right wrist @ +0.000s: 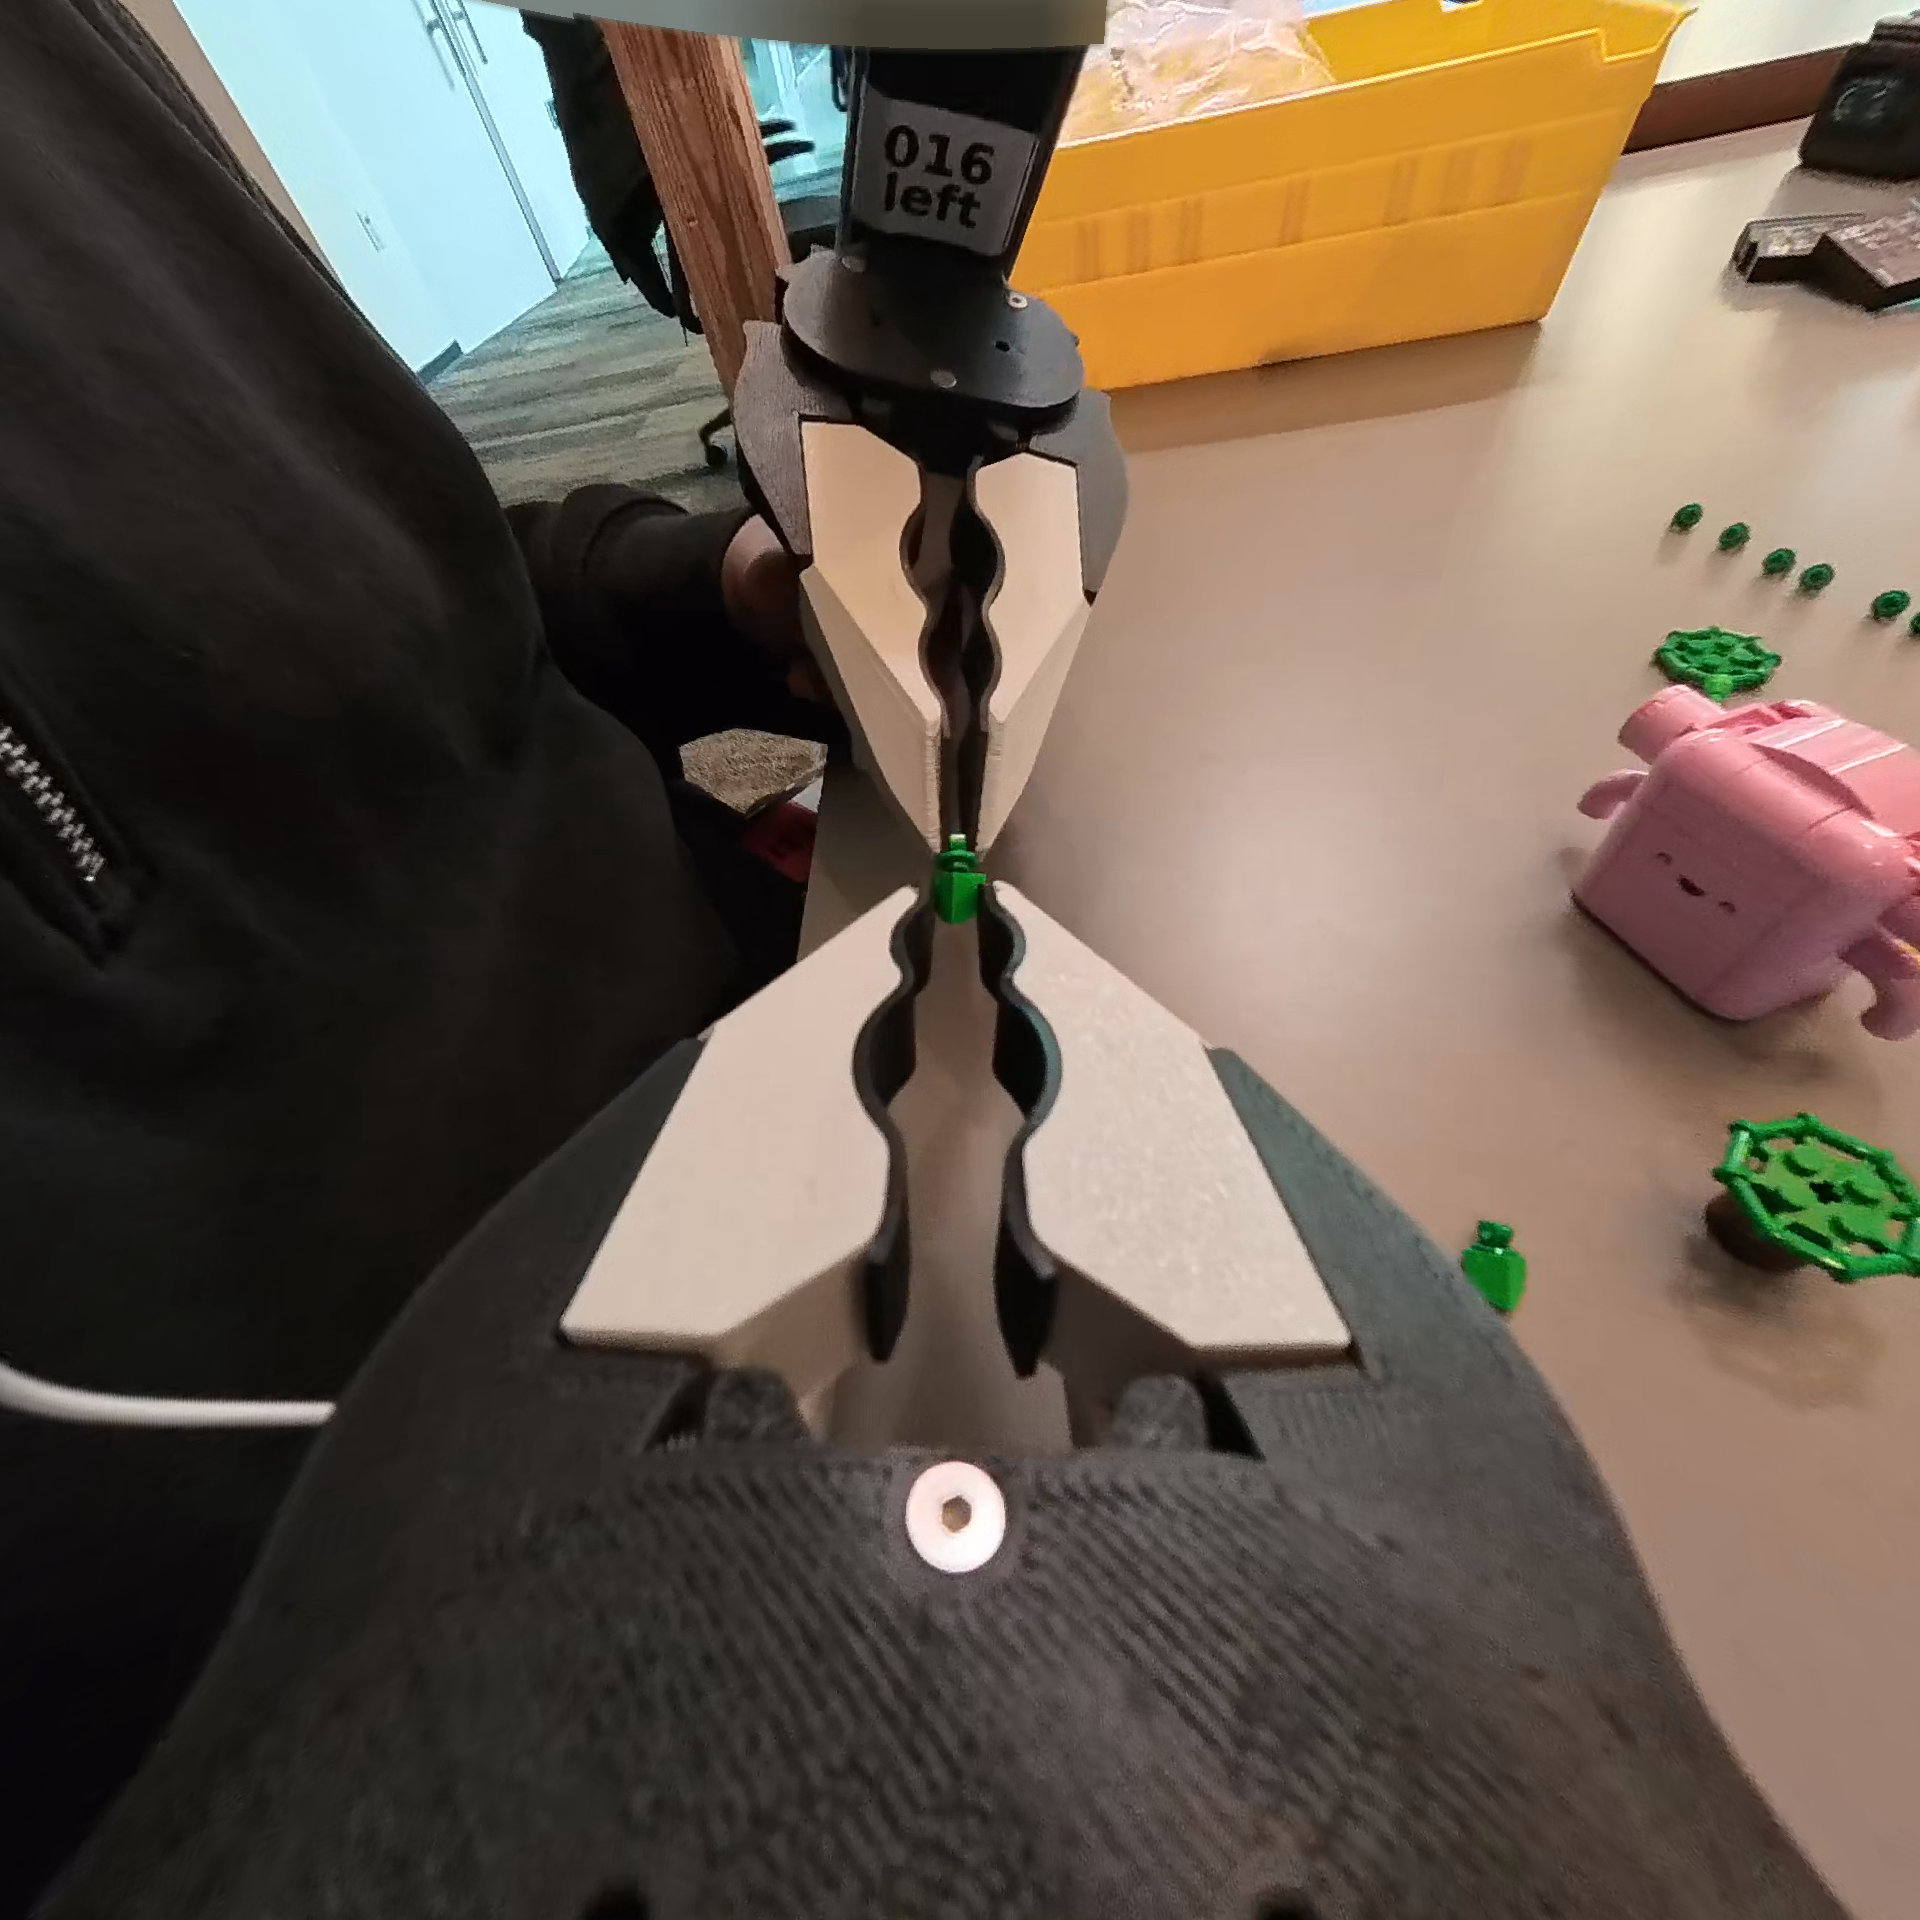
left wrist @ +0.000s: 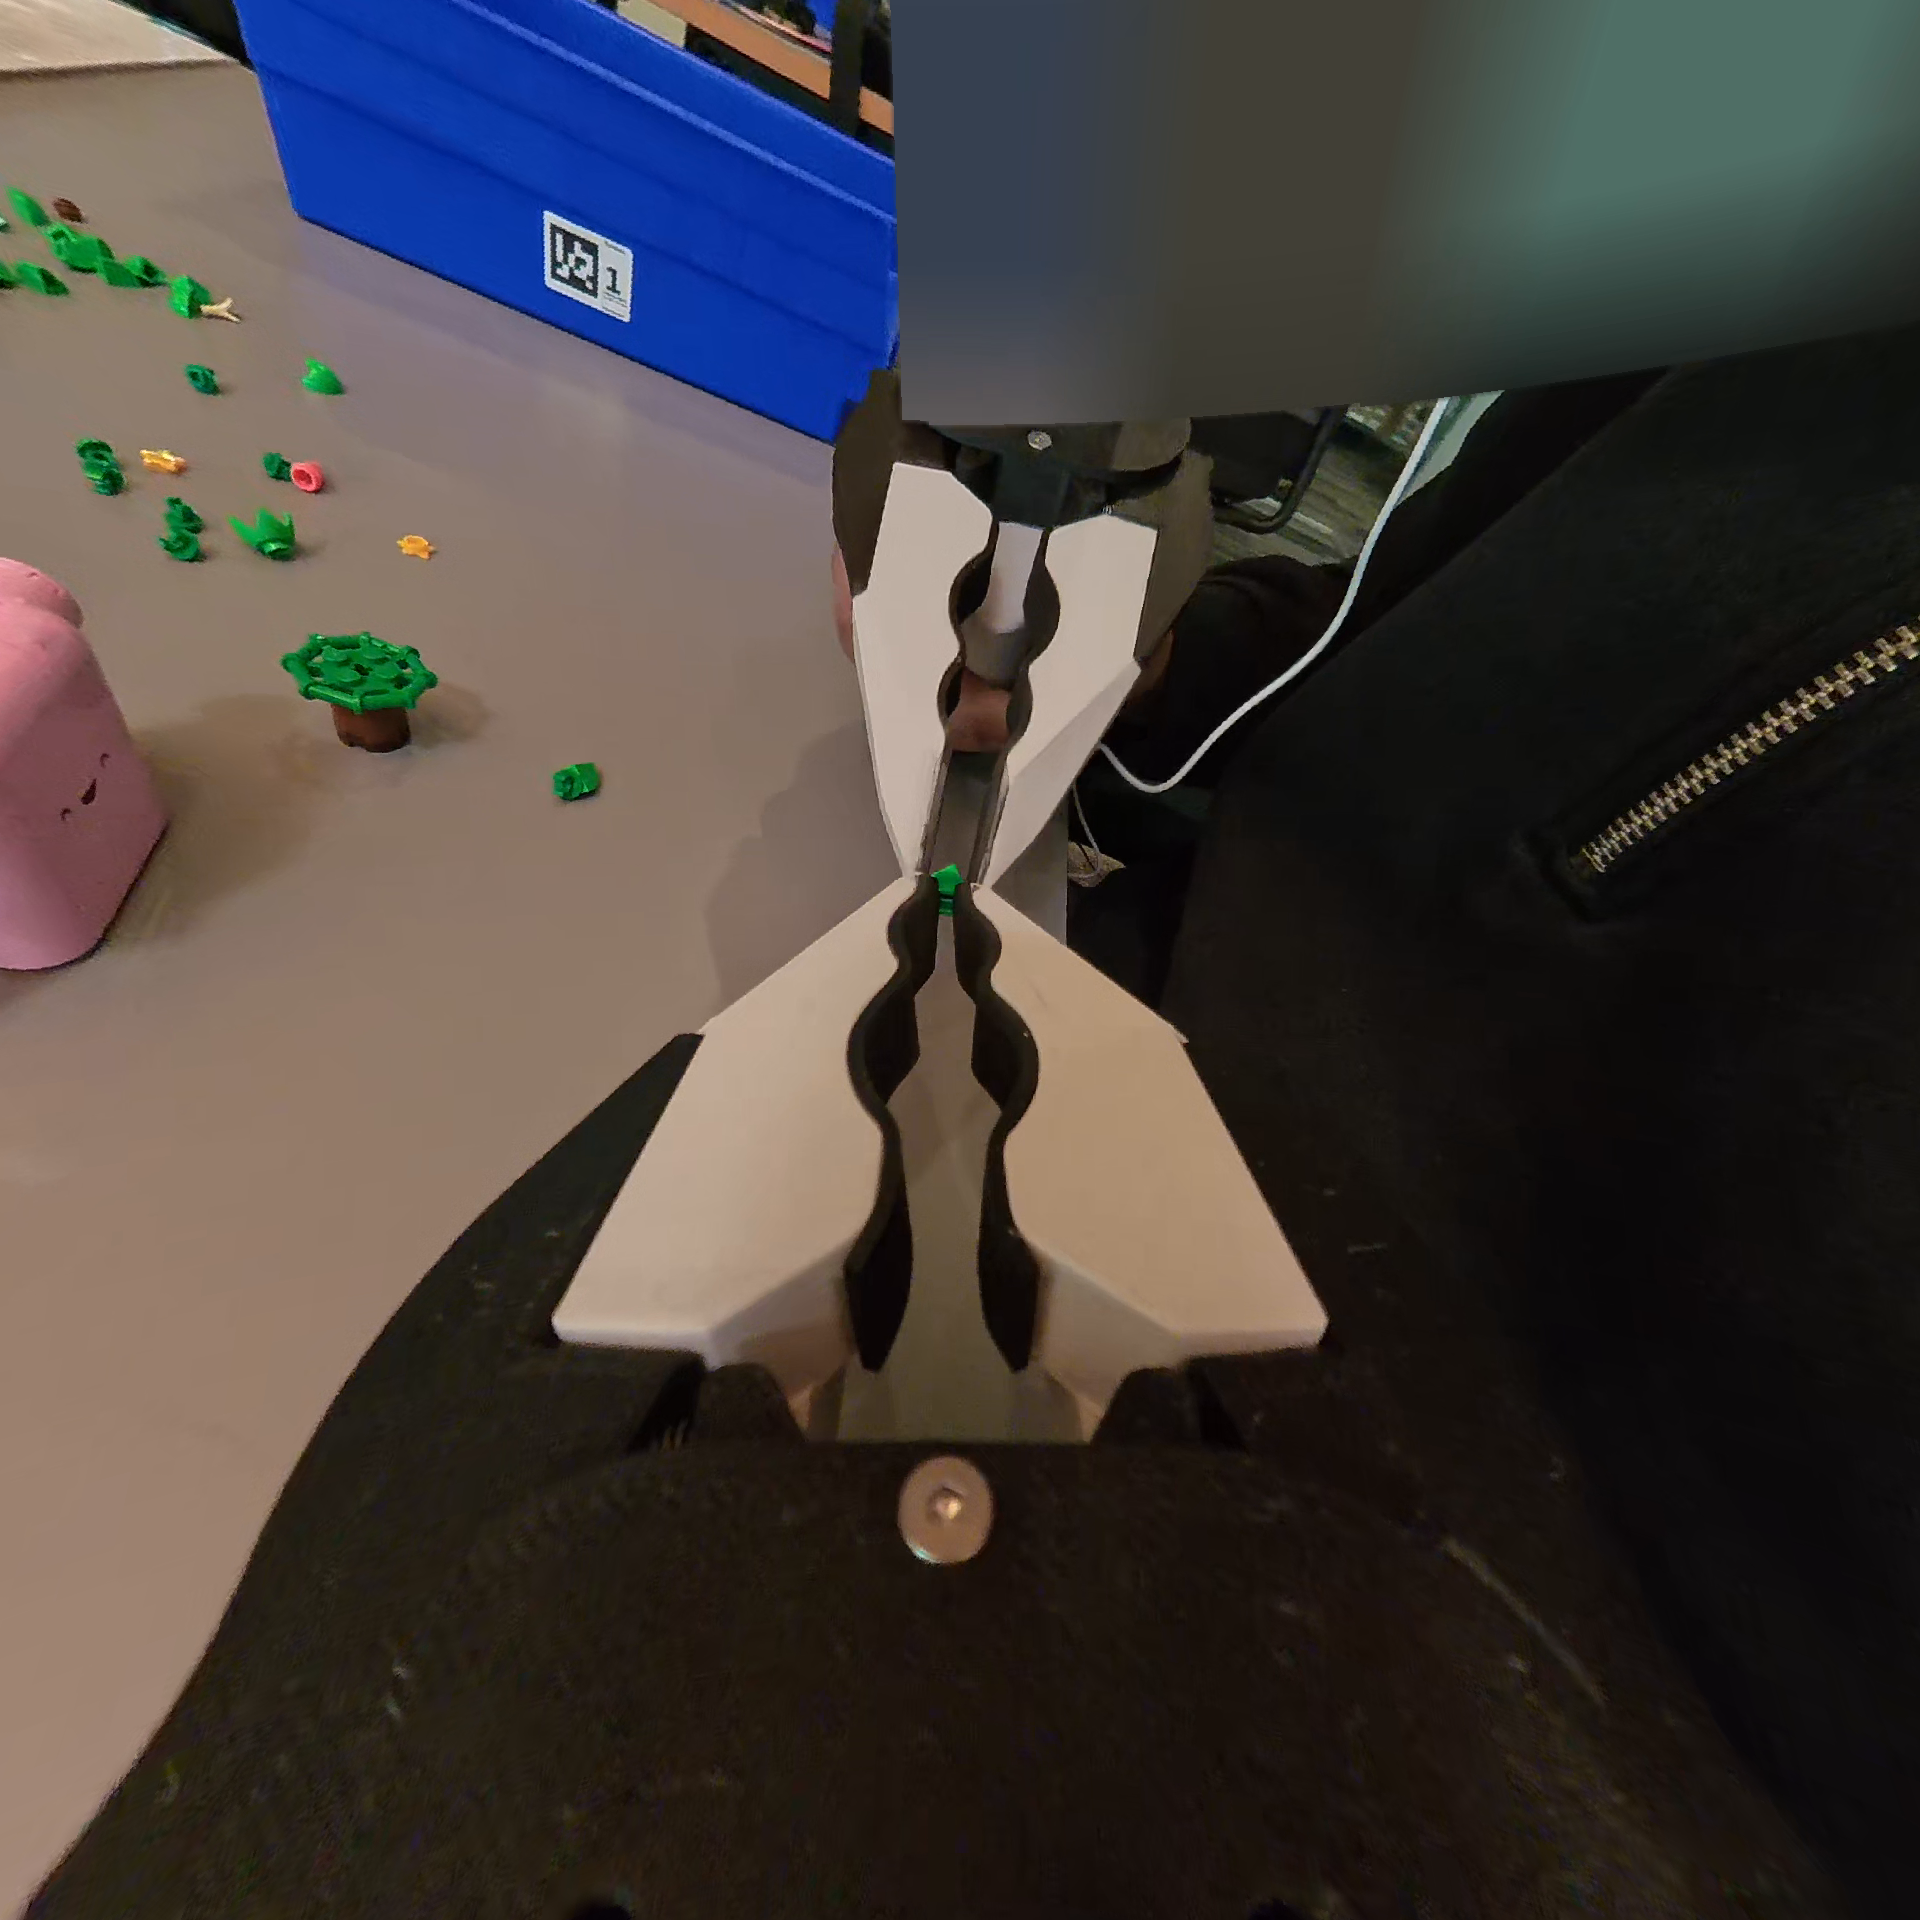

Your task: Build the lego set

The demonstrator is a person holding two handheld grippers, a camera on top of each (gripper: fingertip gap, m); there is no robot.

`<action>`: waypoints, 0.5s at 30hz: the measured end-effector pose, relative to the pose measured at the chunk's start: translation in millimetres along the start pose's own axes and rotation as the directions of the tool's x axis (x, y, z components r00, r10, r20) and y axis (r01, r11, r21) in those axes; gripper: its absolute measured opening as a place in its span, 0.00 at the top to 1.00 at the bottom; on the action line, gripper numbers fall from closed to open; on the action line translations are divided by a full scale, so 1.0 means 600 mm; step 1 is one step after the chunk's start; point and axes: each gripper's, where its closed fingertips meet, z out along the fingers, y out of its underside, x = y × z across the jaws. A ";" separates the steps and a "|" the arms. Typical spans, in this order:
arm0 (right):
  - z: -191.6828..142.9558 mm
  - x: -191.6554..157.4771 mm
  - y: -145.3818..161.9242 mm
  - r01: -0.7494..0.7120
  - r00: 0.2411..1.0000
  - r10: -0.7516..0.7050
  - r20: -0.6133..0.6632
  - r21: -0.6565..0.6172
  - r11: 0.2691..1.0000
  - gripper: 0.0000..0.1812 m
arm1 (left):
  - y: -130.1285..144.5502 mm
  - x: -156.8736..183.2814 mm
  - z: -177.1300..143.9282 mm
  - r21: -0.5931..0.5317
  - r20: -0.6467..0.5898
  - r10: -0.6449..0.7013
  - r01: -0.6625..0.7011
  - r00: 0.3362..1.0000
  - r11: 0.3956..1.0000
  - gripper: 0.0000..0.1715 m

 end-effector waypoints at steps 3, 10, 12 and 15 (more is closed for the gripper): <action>-0.002 0.000 -0.002 -0.008 1.000 0.008 0.008 0.008 1.000 0.97 | 0.000 0.000 0.000 -0.002 0.000 -0.001 0.001 1.000 1.000 1.00; -0.001 -0.001 -0.002 -0.009 1.000 0.008 0.014 0.010 1.000 0.97 | 0.000 0.001 0.000 -0.001 -0.003 0.001 -0.001 1.000 1.000 1.00; -0.002 -0.002 -0.004 -0.012 1.000 0.011 0.020 0.017 1.000 0.97 | -0.001 0.002 -0.001 0.005 -0.007 0.004 -0.004 1.000 1.000 1.00; -0.002 -0.004 -0.007 -0.023 0.999 0.022 0.034 0.028 0.999 0.97 | -0.003 0.004 -0.002 0.015 -0.011 0.012 -0.012 1.000 1.000 1.00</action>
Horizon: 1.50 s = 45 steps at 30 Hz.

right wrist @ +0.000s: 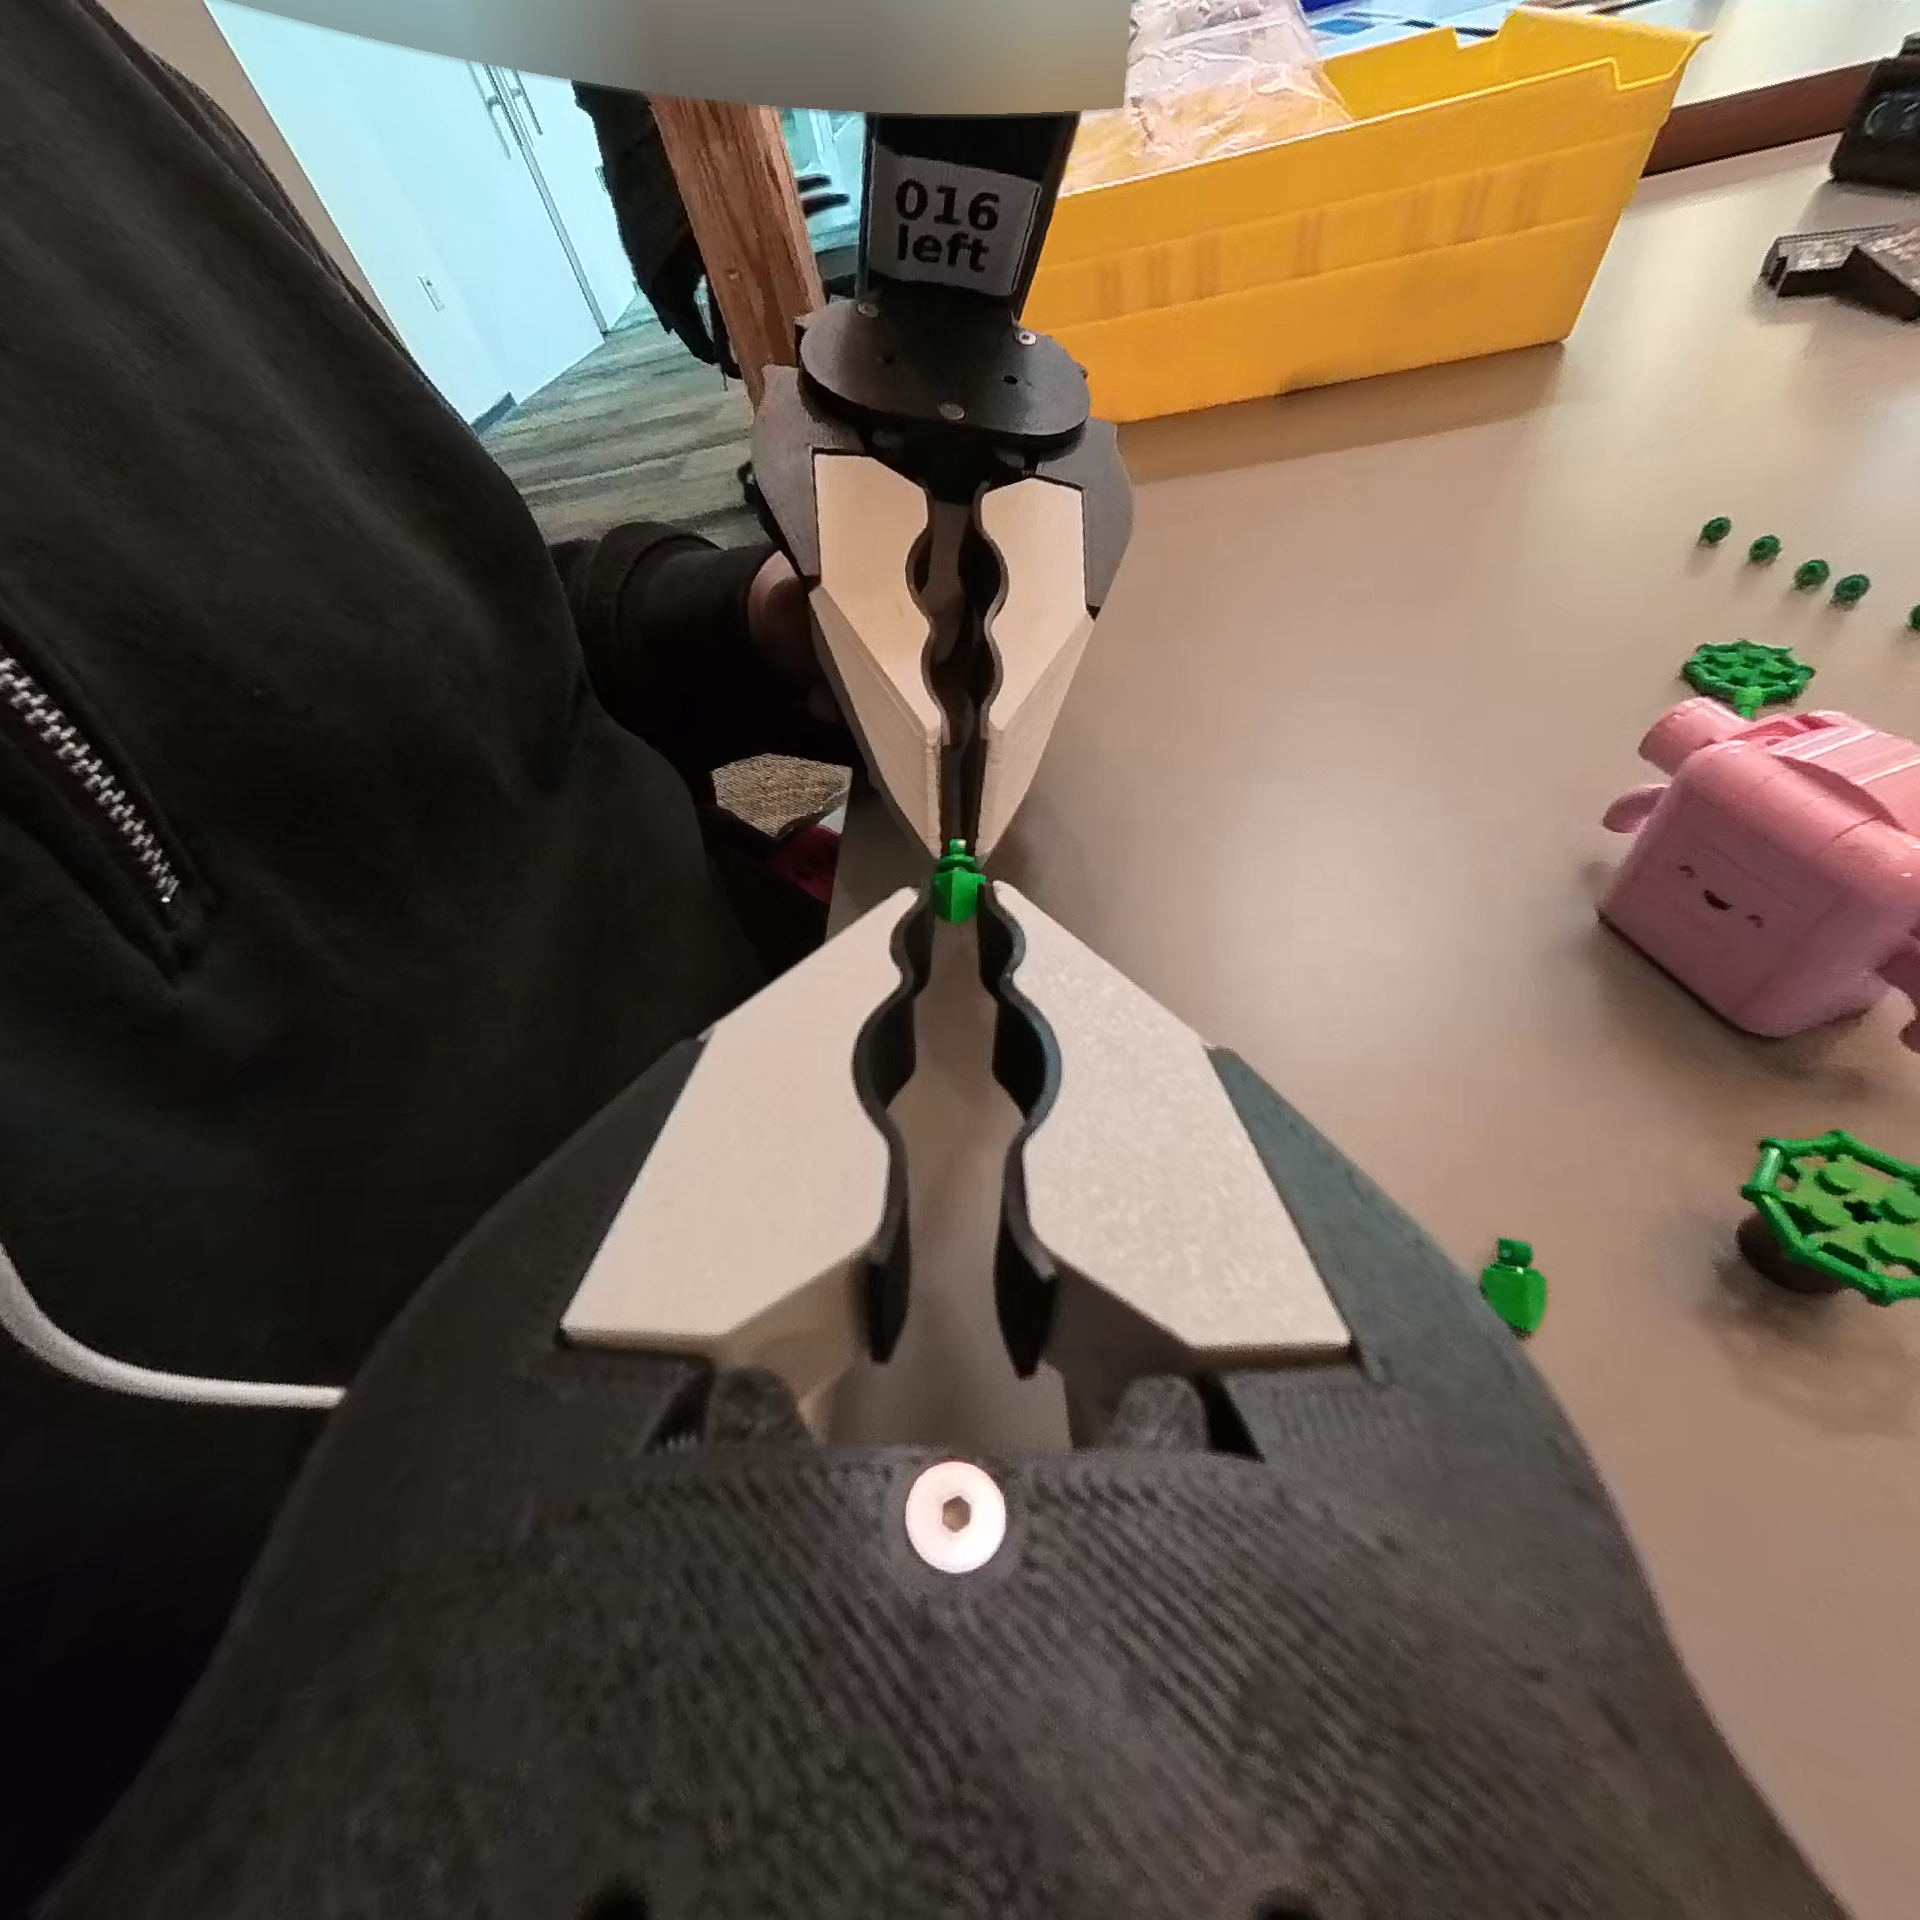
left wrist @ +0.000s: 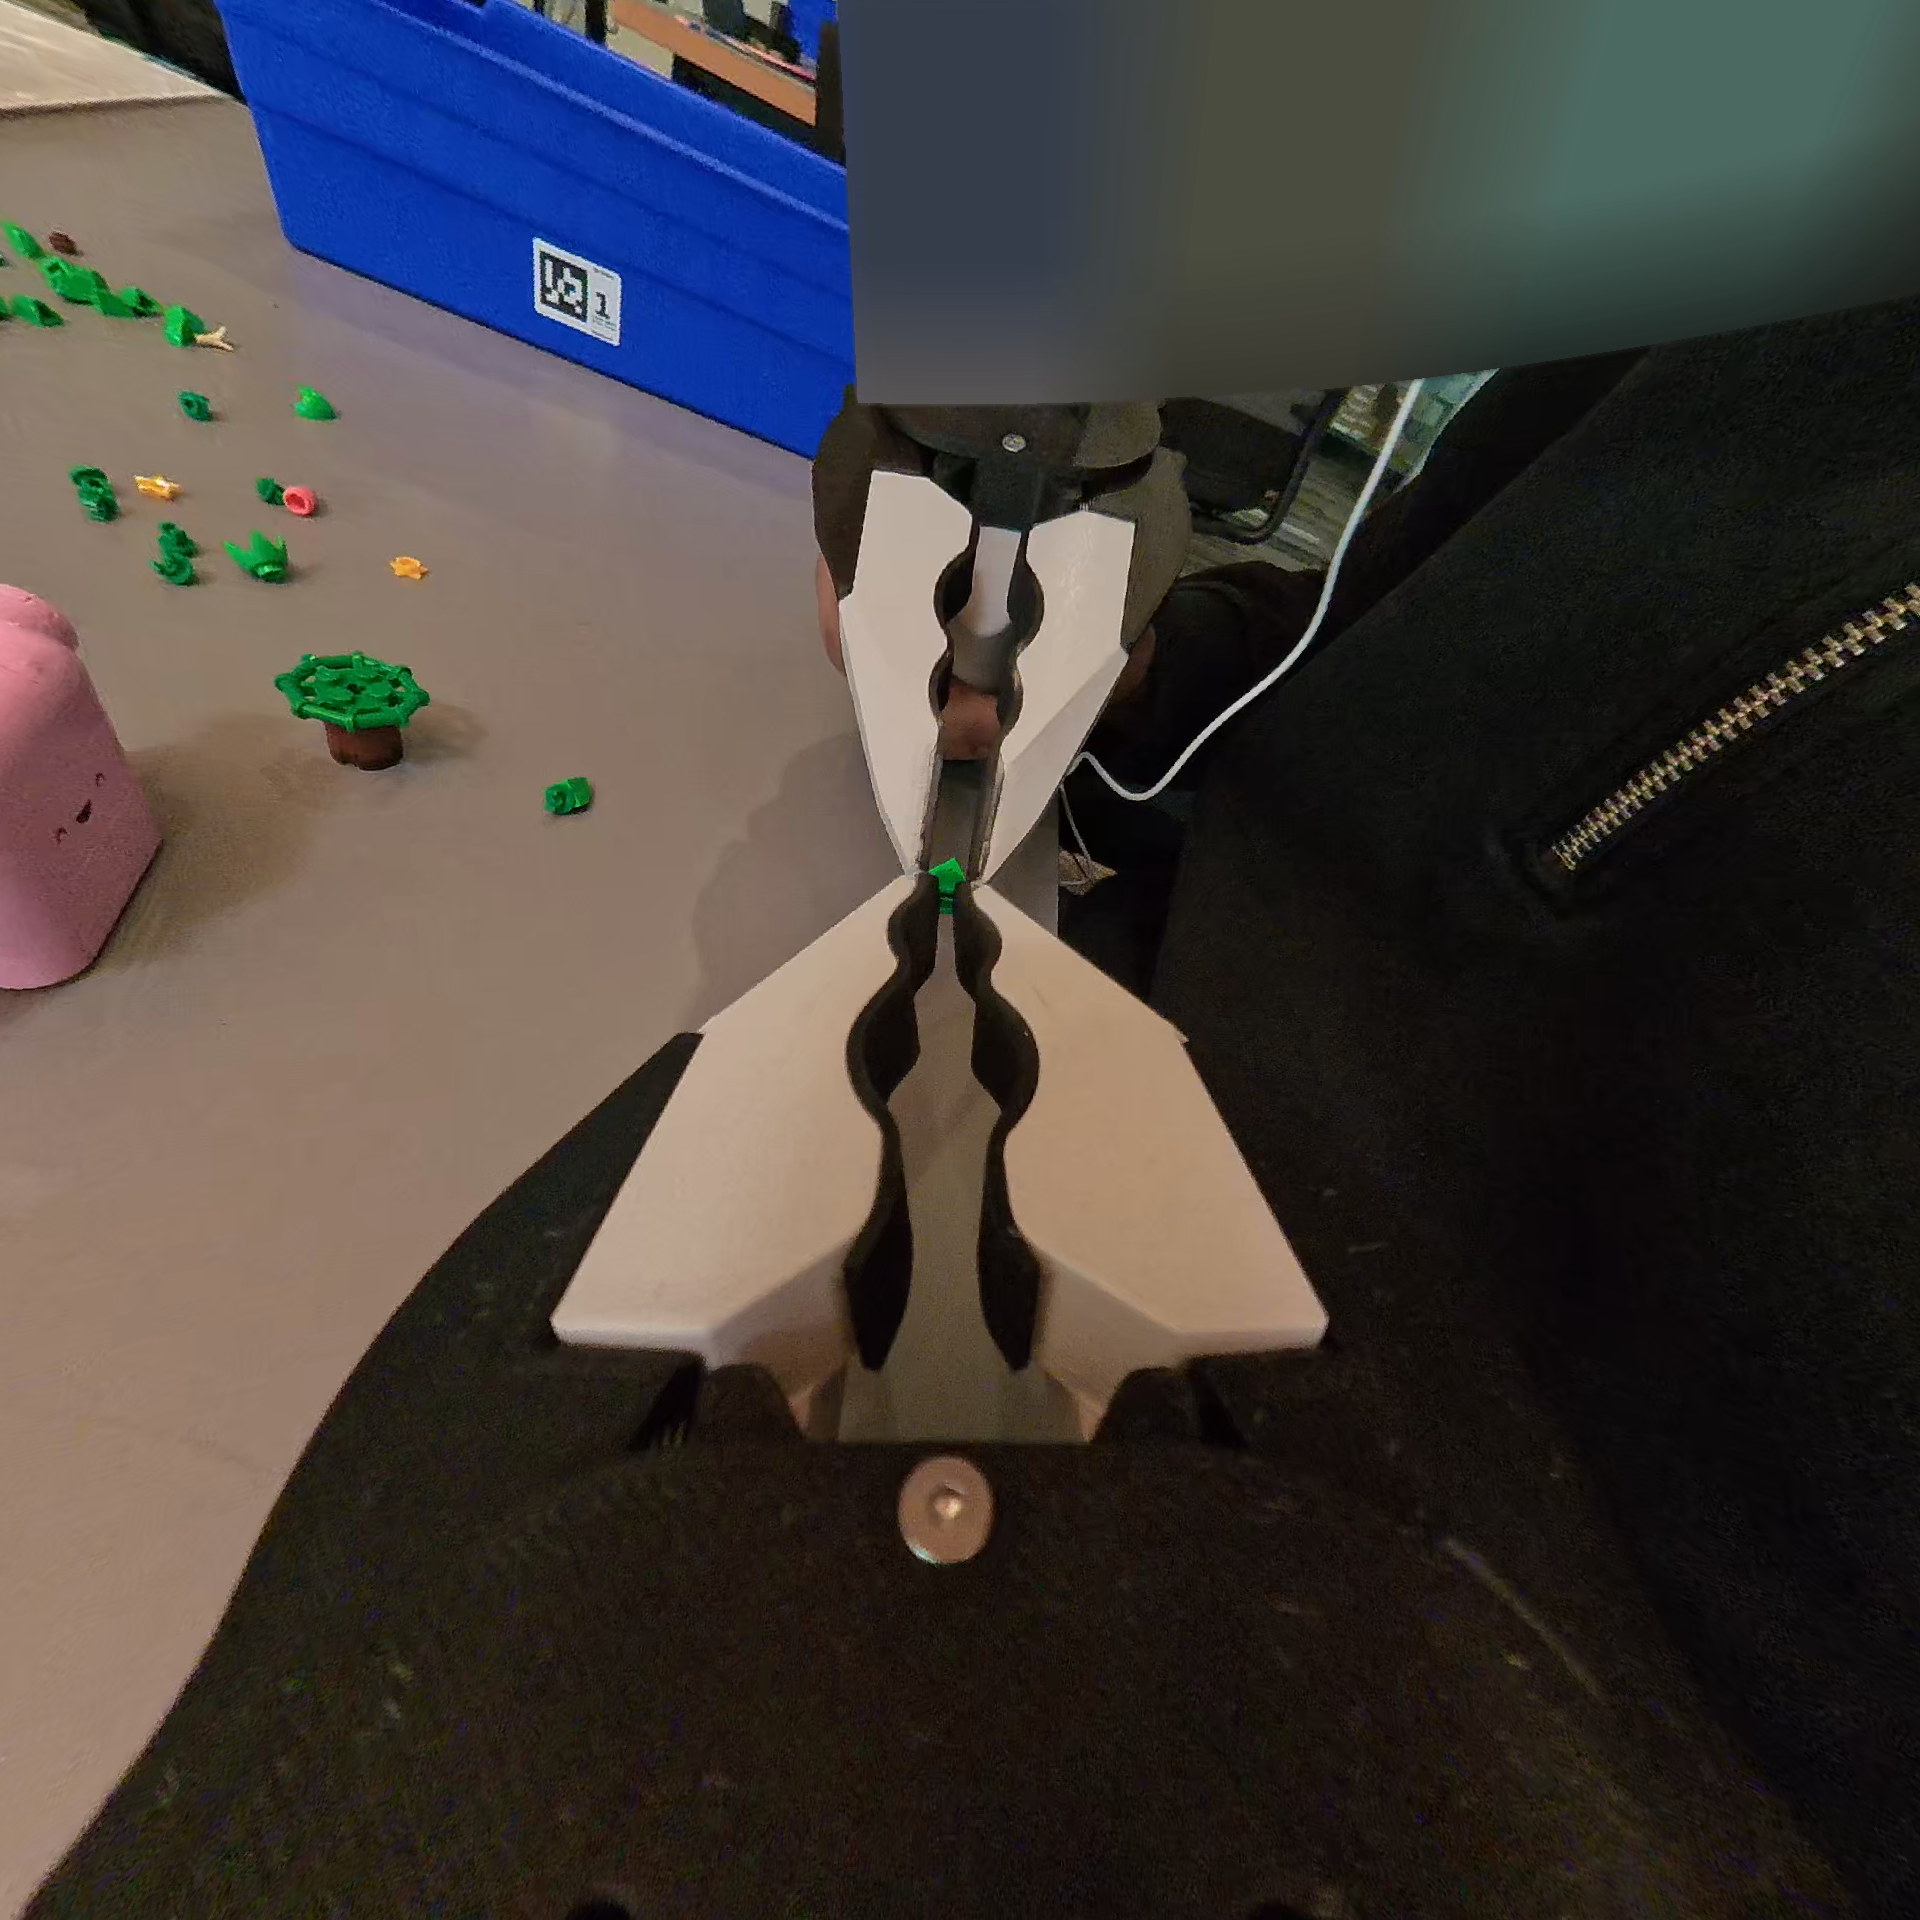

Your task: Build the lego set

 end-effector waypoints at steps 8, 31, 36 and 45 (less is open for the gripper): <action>0.001 -0.002 0.000 -0.013 1.000 0.013 0.009 -0.001 1.000 0.97 | -0.001 0.002 0.001 0.005 0.003 0.011 -0.011 1.000 1.000 1.00; 0.035 0.021 0.089 -0.063 0.997 0.042 -0.067 -0.353 0.933 1.00 | 0.084 -0.038 0.001 -0.336 0.171 0.023 0.036 0.985 0.941 1.00; 0.021 0.040 0.070 -0.088 0.991 0.056 -0.122 -0.271 0.958 1.00 | 0.080 -0.046 -0.032 -0.277 0.198 -0.035 0.090 0.979 0.957 1.00; 0.031 0.090 0.067 -0.197 0.961 0.136 -0.239 -0.256 0.946 0.95 | 0.045 -0.089 -0.046 -0.148 0.307 -0.064 0.114 0.950 0.982 1.00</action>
